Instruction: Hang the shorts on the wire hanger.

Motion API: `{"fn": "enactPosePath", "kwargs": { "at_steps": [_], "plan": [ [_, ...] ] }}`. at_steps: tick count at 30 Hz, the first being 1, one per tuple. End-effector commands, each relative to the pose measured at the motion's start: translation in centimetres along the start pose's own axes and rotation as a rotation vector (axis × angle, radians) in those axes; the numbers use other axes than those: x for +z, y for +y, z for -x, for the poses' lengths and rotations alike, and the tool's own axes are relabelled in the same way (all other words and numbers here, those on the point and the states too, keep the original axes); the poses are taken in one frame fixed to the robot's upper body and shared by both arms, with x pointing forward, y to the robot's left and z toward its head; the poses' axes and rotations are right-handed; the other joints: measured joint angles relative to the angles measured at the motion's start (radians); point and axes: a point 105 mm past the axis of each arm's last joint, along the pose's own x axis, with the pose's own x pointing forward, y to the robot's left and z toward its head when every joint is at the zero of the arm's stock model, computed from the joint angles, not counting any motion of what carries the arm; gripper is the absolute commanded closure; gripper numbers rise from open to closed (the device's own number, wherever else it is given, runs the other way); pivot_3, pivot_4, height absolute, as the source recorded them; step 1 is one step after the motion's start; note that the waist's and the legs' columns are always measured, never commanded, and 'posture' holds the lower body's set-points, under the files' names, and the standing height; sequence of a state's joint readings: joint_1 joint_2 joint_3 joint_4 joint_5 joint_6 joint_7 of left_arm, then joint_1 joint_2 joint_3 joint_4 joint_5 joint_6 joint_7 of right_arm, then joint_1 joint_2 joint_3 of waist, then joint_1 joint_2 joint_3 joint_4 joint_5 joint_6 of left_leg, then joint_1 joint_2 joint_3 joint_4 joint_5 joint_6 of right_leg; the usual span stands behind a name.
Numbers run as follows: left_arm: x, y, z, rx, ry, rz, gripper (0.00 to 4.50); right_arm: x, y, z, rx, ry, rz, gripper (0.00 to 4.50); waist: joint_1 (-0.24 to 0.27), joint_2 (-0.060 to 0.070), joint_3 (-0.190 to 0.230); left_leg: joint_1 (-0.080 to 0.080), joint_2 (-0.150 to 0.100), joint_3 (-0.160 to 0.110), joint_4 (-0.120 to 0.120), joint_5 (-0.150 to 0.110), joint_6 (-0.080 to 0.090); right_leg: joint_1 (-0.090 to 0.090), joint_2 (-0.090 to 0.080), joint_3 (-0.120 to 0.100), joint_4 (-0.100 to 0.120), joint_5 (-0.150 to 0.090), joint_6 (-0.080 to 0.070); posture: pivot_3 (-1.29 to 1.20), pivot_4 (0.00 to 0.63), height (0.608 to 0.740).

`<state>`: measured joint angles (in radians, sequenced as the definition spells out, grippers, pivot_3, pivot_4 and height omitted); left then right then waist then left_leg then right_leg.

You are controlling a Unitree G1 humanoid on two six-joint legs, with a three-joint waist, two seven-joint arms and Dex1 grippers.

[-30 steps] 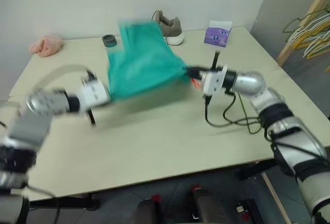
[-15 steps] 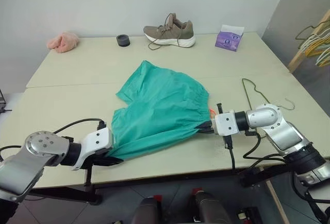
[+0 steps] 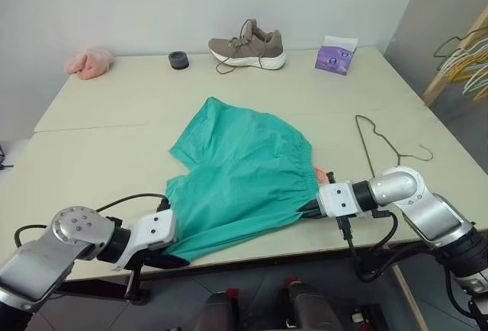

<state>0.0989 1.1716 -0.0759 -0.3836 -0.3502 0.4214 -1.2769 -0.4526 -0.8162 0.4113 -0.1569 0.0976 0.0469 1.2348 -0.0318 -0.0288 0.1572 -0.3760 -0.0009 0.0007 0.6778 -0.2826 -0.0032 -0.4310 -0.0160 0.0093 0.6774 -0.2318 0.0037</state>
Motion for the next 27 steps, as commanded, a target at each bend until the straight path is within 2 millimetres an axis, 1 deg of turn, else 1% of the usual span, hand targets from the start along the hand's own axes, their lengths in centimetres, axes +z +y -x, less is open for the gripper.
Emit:
{"fn": "enactPosePath", "kwargs": {
  "at_steps": [1,4,7,10,12,13,14,16,18,20,22,23,24,25,27],
  "plan": [
    [-0.3,0.1,0.4,0.016,0.027,0.000,3.81,-0.4,-0.3,1.0,-0.018,0.047,0.005,3.67,0.002,0.000,0.000,0.000,0.000,0.000,0.000,0.000,0.000,0.000,0.000,0.000,0.000,-0.001,0.002,-0.08,0.107,0.740],
    [-0.1,-0.5,0.6,-0.017,0.038,-0.010,2.95,-0.3,0.0,1.1,0.010,0.048,0.003,2.68,0.000,0.000,0.000,0.000,-0.001,0.000,0.000,0.000,0.000,0.000,0.000,0.000,0.000,-0.001,0.002,-0.08,0.107,0.740],
    [-0.5,-1.3,0.6,-0.047,0.075,-0.053,2.03,0.0,0.9,1.3,0.064,0.037,-0.015,1.65,-0.001,0.000,0.000,0.000,0.000,0.000,0.000,0.000,0.000,0.000,0.000,0.000,0.000,-0.001,0.002,-0.07,0.099,0.740],
    [0.1,-1.5,0.9,-0.052,0.051,-0.076,1.20,1.2,1.4,1.5,0.085,-0.027,-0.076,0.70,0.000,0.000,-0.001,0.000,0.000,0.000,0.000,0.000,0.000,0.000,-0.001,0.000,0.000,-0.001,0.002,-0.07,0.097,0.740],
    [1.0,-1.5,1.2,-0.051,0.001,-0.089,0.53,2.4,1.1,1.8,0.066,-0.098,-0.141,0.01,0.000,0.000,-0.001,0.000,0.000,0.000,0.000,0.000,0.000,0.000,-0.002,0.000,0.000,-0.001,0.002,-0.07,0.096,0.740],
    [1.5,-1.7,1.3,-0.056,-0.030,-0.090,0.29,2.8,0.9,2.0,0.051,-0.131,-0.178,0.00,0.000,-0.001,-0.001,0.000,0.000,0.000,0.000,0.000,0.000,0.000,-0.002,0.000,0.000,-0.001,0.002,-0.07,0.094,0.740],
    [2.6,-2.0,1.5,-0.076,-0.097,-0.078,0.01,3.4,0.5,2.3,0.021,-0.175,-0.223,0.00,0.001,-0.001,-0.001,0.000,0.000,0.000,0.000,0.000,0.000,0.000,-0.002,0.000,0.000,-0.001,0.002,-0.06,0.094,0.740],
    [3.9,-2.6,1.6,-0.107,-0.167,-0.071,0.01,4.0,-0.1,2.8,-0.018,-0.230,-0.293,0.00,0.001,-0.001,-0.001,0.000,0.000,0.000,0.000,0.000,0.000,0.000,-0.003,0.000,-0.001,-0.001,0.002,-0.07,0.094,0.740],
    [4.5,-2.9,1.7,-0.121,-0.204,-0.063,0.01,4.3,-0.5,3.1,-0.056,-0.270,-0.348,0.00,0.001,-0.002,-0.002,0.000,0.000,0.000,0.000,0.000,0.000,0.000,-0.003,0.000,-0.001,-0.001,0.002,-0.07,0.095,0.740],
    [5.0,-2.6,1.9,-0.100,-0.236,-0.062,0.01,4.7,-1.3,3.6,-0.124,-0.328,-0.413,0.00,0.000,-0.002,-0.002,0.000,0.000,-0.001,0.000,0.000,0.000,0.000,-0.003,0.000,-0.001,-0.001,0.002,-0.07,0.096,0.740],
    [6.0,-1.6,2.5,-0.044,-0.308,-0.052,0.01,4.7,-2.6,4.5,-0.233,-0.385,-0.478,0.00,0.001,-0.002,-0.002,0.000,0.000,-0.001,0.000,0.000,0.000,0.001,-0.003,-0.001,0.000,-0.001,0.002,-0.07,0.097,0.740],
    [7.1,-0.5,2.9,0.012,-0.385,-0.044,0.01,4.4,-3.7,5.1,-0.319,-0.412,-0.517,0.00,0.002,-0.002,-0.002,0.000,0.000,-0.001,0.000,0.000,0.000,0.001,-0.003,-0.001,0.000,-0.001,0.002,-0.07,0.097,0.740],
    [8.6,0.9,3.5,0.087,-0.485,-0.038,0.01,3.5,-4.9,5.9,-0.438,-0.421,-0.558,0.00,0.005,-0.002,-0.003,0.000,0.000,-0.001,0.000,0.000,0.000,0.001,-0.003,-0.001,-0.001,-0.001,0.002,-0.08,0.099,0.740],
    [9.6,1.8,4.0,0.132,-0.552,-0.030,0.01,2.8,-5.7,6.5,-0.517,-0.424,-0.588,0.00,0.006,-0.003,-0.003,0.000,-0.001,-0.002,0.001,0.000,0.000,0.002,-0.003,-0.002,-0.001,-0.001,0.002,-0.08,0.100,0.740],
    [11.9,3.0,4.8,0.174,-0.669,-0.016,0.01,0.1,-7.3,8.3,-0.755,-0.376,-0.655,0.00,0.007,-0.006,-0.005,-0.001,-0.002,-0.003,0.001,0.000,0.000,0.003,-0.002,-0.003,-0.001,-0.001,0.003,-0.09,0.103,0.740]
  ]
}}
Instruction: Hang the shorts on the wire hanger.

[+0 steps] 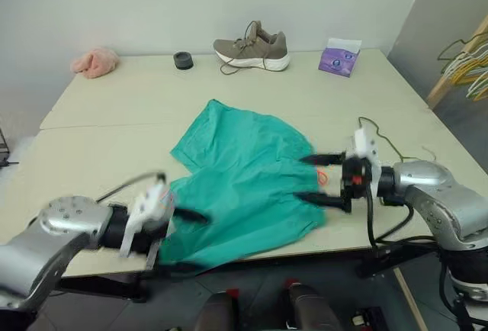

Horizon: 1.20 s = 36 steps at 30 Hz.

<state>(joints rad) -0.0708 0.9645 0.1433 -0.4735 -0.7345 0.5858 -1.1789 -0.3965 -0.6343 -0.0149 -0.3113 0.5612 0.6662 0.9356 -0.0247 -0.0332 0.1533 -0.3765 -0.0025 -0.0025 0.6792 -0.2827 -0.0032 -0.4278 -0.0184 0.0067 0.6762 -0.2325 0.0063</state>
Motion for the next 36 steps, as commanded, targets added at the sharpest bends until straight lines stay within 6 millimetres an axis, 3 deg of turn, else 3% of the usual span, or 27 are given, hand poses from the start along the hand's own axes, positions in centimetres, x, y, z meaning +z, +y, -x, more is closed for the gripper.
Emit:
{"fn": "enactPosePath", "kwargs": {
  "at_steps": [1,6,11,19,28,31,36],
  "plan": [
    [3.4,1.8,-0.2,0.084,-0.154,0.019,0.01,0.2,-5.6,2.8,-0.410,-0.049,-0.013,0.00,-0.001,-0.002,-0.001,0.000,-0.001,0.000,0.000,0.000,0.000,0.001,0.000,0.000,0.000,0.002,-0.003,-0.09,0.103,0.740],
    [3.1,3.5,-1.2,0.160,-0.056,-0.092,0.01,-2.7,-10.6,6.8,-0.837,0.044,-0.042,0.00,-0.012,-0.002,-0.002,0.002,-0.003,0.002,-0.001,0.000,0.000,0.001,-0.001,0.003,-0.001,0.002,-0.003,-0.11,0.109,0.740],
    [4.5,5.2,-2.7,0.207,-0.068,-0.248,0.01,-5.6,-13.8,11.0,-1.149,0.194,-0.084,0.00,-0.019,-0.002,-0.002,0.002,-0.003,0.003,-0.002,0.000,0.000,0.001,0.000,0.004,0.000,0.002,-0.003,-0.12,0.110,0.740],
    [6.0,4.3,-3.4,0.092,-0.080,-0.302,0.01,-9.9,-15.0,14.0,-1.266,0.332,-0.297,0.00,-0.038,-0.002,-0.002,0.002,-0.002,0.004,-0.002,-0.001,0.002,0.001,0.000,0.005,-0.002,0.002,-0.003,-0.11,0.112,0.740],
    [6.6,4.8,-3.0,0.072,-0.052,-0.346,0.01,-13.6,-14.3,13.7,-1.201,0.446,-0.502,0.00,-0.050,-0.002,-0.002,0.003,-0.002,0.003,-0.003,-0.002,0.002,0.003,0.001,0.005,-0.003,0.002,-0.002,-0.11,0.118,0.740],
    [6.6,4.9,-3.1,0.065,-0.045,-0.357,0.00,-15.1,-13.8,13.6,-1.152,0.527,-0.544,0.59,-0.051,-0.003,-0.002,0.006,-0.002,0.004,-0.003,-0.003,0.004,0.007,0.001,0.005,-0.004,0.002,-0.002,-0.11,0.120,0.740],
    [6.5,5.1,-3.1,0.063,-0.031,-0.372,0.00,-16.5,-13.4,13.7,-1.129,0.588,-0.625,2.25,-0.050,-0.005,-0.005,0.012,-0.002,0.002,-0.003,-0.005,0.007,0.015,0.001,0.004,-0.009,-0.001,0.003,-0.11,0.121,0.740]
  ]
}}
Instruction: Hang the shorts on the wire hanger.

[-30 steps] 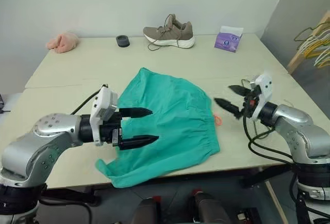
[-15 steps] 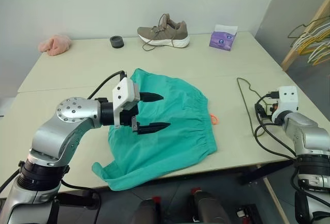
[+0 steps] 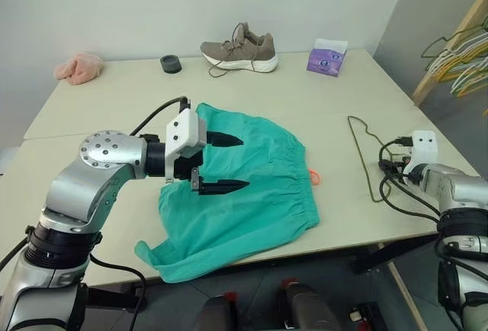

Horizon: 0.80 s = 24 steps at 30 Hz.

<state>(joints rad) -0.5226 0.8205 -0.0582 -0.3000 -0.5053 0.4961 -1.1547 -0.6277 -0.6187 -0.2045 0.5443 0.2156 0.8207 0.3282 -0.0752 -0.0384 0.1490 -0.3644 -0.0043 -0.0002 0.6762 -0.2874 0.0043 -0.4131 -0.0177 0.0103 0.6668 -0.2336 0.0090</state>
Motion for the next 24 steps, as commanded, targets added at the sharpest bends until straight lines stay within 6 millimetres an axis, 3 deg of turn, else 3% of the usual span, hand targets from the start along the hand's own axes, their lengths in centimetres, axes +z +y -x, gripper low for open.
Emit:
{"fn": "enactPosePath", "kwargs": {
  "at_steps": [1,7,11,15,21,24],
  "plan": [
    [0.7,0.3,0.1,-0.001,-0.002,-0.049,0.00,-3.9,-0.9,-0.7,-0.041,0.166,-0.044,2.59,0.000,-0.001,-0.002,0.001,0.001,-0.001,0.000,0.000,0.001,0.003,0.000,-0.001,-0.003,0.000,0.000,-0.11,0.121,0.740],
    [0.3,0.6,0.5,0.019,0.011,-0.035,0.00,-2.8,-0.2,-1.2,-0.045,0.123,-0.075,4.47,0.001,-0.006,-0.005,0.001,0.000,0.001,0.000,-0.001,0.001,0.005,-0.001,0.001,-0.008,0.003,0.003,-0.10,0.119,0.740],
    [-0.1,1.4,1.0,0.060,0.024,0.006,0.00,-0.1,0.9,-0.9,0.005,0.013,-0.008,4.47,-0.003,-0.007,-0.005,0.001,0.000,0.001,0.000,-0.001,0.001,0.005,-0.001,0.002,-0.008,0.003,0.004,-0.11,0.118,0.740],
    [-0.8,3.5,1.7,0.172,0.029,0.019,0.00,3.6,2.8,0.2,0.078,-0.145,0.120,4.47,-0.009,-0.003,-0.003,0.001,0.000,0.002,0.000,-0.001,0.001,0.004,-0.001,0.002,-0.008,0.003,0.004,-0.11,0.119,0.740],
    [-1.5,6.8,3.4,0.331,0.012,0.054,0.00,9.4,6.4,3.6,0.152,-0.459,0.406,4.47,-0.013,0.006,0.003,-0.003,0.000,0.005,-0.001,-0.001,0.002,-0.003,-0.002,0.005,-0.006,0.004,0.004,-0.12,0.118,0.740],
    [-1.6,7.7,4.1,0.357,-0.001,0.100,0.00,10.9,9.0,5.5,0.228,-0.580,0.557,4.47,-0.012,0.006,0.003,-0.008,0.000,0.004,0.000,-0.001,0.002,-0.008,-0.002,0.005,-0.004,0.005,0.002,-0.12,0.115,0.740]
  ]
}}
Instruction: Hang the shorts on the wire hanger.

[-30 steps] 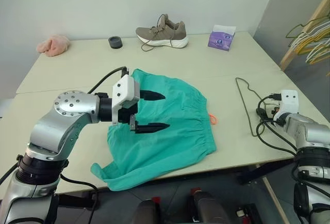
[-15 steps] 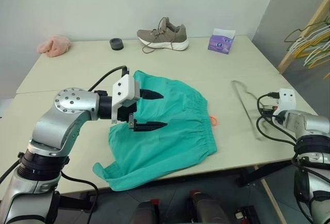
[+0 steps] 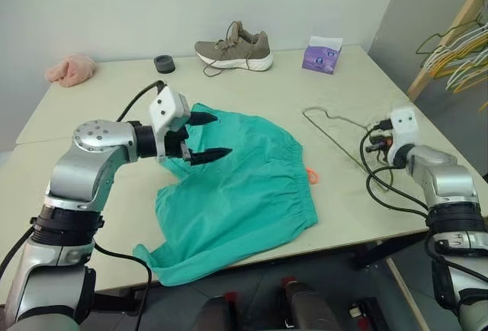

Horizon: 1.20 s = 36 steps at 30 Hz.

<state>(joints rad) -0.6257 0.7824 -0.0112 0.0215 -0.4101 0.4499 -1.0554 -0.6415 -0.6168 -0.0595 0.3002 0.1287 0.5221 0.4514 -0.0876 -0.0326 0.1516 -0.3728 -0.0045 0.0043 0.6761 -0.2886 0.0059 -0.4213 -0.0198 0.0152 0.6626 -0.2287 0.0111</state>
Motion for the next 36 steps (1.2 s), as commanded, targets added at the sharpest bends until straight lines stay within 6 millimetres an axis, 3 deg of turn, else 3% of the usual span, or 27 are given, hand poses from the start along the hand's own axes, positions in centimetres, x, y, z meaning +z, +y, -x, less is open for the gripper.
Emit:
{"fn": "enactPosePath", "kwargs": {
  "at_steps": [1,7,13,15,20,35,36],
  "plan": [
    [1.2,1.7,1.1,0.043,-0.028,0.020,0.00,5.5,2.1,1.2,0.101,-0.220,0.219,4.47,0.000,0.000,0.000,-0.001,0.000,-0.001,0.001,0.000,0.000,-0.001,0.000,-0.001,0.000,0.000,0.000,-0.13,0.114,0.740],
    [1.1,1.9,2.4,-0.046,0.002,0.161,0.00,8.3,8.5,3.3,0.350,-0.427,0.619,4.47,-0.002,0.000,0.000,-0.003,0.000,-0.001,0.001,0.000,0.000,-0.002,0.000,-0.001,0.000,0.000,0.000,-0.14,0.109,0.740],
    [-0.4,0.6,2.6,-0.130,0.089,0.179,0.00,9.7,12.4,4.9,0.478,-0.570,0.826,4.47,-0.001,0.000,0.000,-0.003,0.000,-0.001,0.002,0.000,0.000,-0.003,0.000,-0.001,0.000,0.000,0.000,-0.14,0.108,0.740],
    [-1.0,-0.8,2.4,-0.204,0.115,0.166,0.00,10.3,13.3,5.3,0.500,-0.613,0.871,4.47,-0.001,0.000,0.000,-0.003,-0.001,-0.001,0.002,0.000,0.000,-0.003,0.000,-0.001,0.000,0.000,0.000,-0.14,0.108,0.740],
    [-2.0,-3.1,2.3,-0.310,0.165,0.157,0.00,11.5,14.7,5.9,0.533,-0.692,0.938,4.47,-0.001,0.000,0.000,-0.004,0.000,-0.002,0.002,0.000,0.000,-0.003,-0.002,-0.001,0.000,0.000,0.000,-0.14,0.107,0.740],
    [-3.1,-4.4,0.8,-0.336,0.166,0.167,0.00,14.0,16.6,7.3,0.570,-0.814,0.904,4.47,0.000,0.000,0.000,-0.004,0.000,-0.002,0.002,0.000,0.000,-0.003,-0.002,-0.002,0.001,0.000,-0.001,-0.14,0.111,0.740],
    [-3.1,-4.6,0.7,-0.341,0.164,0.167,0.42,14.1,16.6,7.3,0.569,-0.815,0.899,4.50,0.000,0.000,0.000,-0.004,0.000,-0.002,0.002,0.000,0.000,-0.003,-0.002,-0.001,0.001,0.000,-0.001,-0.15,0.112,0.740]
  ]
}}
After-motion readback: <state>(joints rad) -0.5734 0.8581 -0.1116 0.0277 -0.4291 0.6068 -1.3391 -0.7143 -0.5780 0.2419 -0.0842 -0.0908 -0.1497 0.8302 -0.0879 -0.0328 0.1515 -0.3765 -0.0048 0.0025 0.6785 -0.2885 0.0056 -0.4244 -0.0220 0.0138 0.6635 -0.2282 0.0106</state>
